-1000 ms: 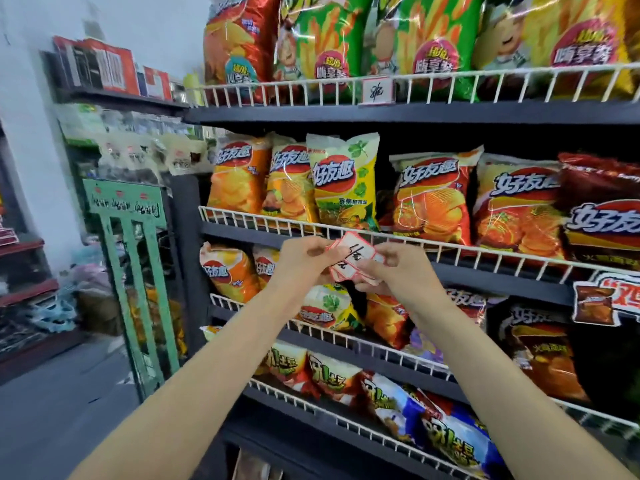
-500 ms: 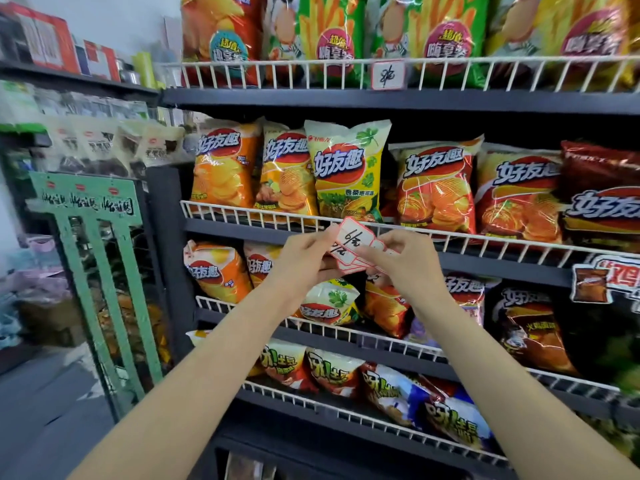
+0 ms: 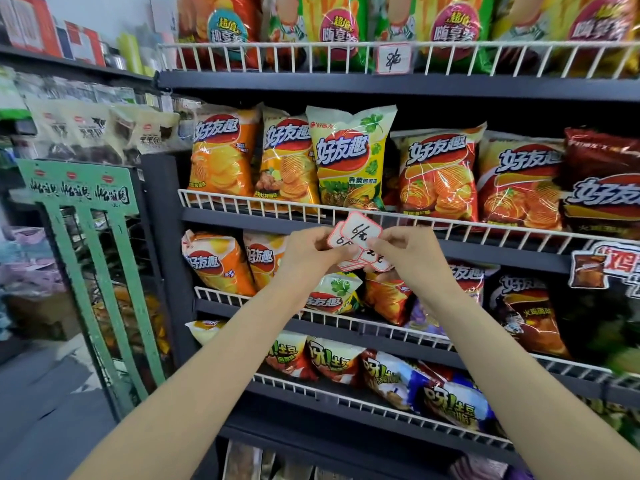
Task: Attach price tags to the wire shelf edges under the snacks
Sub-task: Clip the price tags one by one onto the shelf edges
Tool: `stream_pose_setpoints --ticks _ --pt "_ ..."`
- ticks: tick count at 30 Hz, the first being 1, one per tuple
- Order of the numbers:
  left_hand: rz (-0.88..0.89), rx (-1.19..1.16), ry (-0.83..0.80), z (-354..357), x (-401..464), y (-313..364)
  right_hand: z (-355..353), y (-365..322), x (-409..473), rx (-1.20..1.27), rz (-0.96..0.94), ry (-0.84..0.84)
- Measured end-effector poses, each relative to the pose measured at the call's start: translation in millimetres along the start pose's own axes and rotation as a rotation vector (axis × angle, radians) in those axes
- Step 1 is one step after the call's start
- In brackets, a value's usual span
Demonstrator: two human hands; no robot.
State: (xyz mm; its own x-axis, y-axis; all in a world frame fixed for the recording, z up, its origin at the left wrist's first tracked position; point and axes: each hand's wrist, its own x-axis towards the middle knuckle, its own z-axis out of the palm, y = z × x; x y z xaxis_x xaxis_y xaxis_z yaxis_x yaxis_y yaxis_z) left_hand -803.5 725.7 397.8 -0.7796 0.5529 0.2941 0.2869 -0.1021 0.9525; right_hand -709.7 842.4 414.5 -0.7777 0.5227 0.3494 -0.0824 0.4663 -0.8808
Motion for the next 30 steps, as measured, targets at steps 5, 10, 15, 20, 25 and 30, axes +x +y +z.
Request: stream_pose_setpoints --ticks 5,10,15,20,25,30 --pt "0.025 0.121 0.033 -0.5 4.0 -2.7 -2.1 -2.1 0.6 0.011 -0.020 -0.013" --pt "0.083 0.231 -0.003 -0.6 1.4 -6.8 -1.1 -0.4 -0.7 -0.009 -0.049 -0.053" --pt "0.127 0.326 -0.021 1.7 4.0 -9.1 6.8 6.2 -0.7 -0.002 -0.044 0.033" --pt "0.167 0.345 -0.049 -4.4 14.2 -4.3 10.5 6.9 7.9 -0.048 -0.035 0.077" --pt "0.053 0.247 -0.058 -13.1 25.3 -2.4 15.6 4.6 17.5 0.024 -0.005 0.080" --pt "-0.095 0.131 -0.087 -13.2 31.4 -13.9 22.3 15.4 20.1 0.043 0.053 0.059"
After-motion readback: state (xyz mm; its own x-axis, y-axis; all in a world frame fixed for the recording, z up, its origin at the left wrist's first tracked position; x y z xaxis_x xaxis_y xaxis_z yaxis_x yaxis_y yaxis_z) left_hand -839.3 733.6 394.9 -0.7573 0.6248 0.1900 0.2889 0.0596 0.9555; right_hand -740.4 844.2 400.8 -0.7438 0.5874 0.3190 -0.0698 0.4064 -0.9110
